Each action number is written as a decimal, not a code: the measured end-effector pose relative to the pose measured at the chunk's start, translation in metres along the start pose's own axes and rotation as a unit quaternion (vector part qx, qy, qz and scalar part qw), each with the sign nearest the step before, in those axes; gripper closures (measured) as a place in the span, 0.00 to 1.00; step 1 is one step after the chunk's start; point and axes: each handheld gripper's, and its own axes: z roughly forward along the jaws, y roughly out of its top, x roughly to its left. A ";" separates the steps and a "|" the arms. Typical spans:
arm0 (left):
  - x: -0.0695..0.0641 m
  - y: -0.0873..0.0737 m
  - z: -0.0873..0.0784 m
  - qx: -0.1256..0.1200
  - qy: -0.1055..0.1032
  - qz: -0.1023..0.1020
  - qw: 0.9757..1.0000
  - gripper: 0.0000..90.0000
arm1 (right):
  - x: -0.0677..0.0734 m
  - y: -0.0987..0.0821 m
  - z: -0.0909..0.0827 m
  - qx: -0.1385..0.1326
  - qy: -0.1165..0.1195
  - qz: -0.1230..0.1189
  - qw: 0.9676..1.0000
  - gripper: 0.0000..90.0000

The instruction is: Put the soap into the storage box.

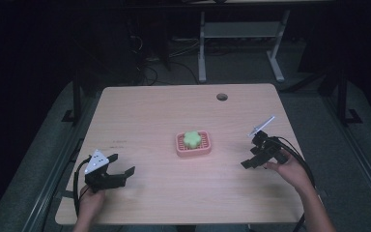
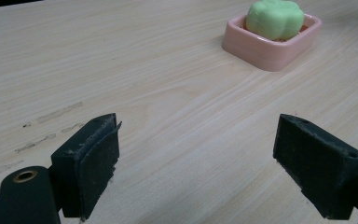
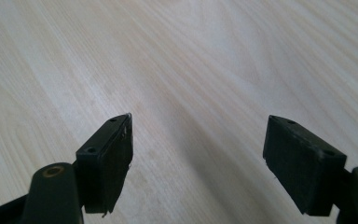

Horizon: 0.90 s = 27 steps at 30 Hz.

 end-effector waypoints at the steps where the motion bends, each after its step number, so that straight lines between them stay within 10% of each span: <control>1: 0.000 0.000 0.000 0.000 0.000 -0.001 1.000 0.16 | 0.000 -0.002 0.000 0.001 0.000 0.001 1.000 0.27; 27: -0.002 -0.001 0.002 0.004 -0.001 0.001 1.000 0.16 | 0.008 -0.047 -0.001 -0.026 0.000 0.016 1.000 0.27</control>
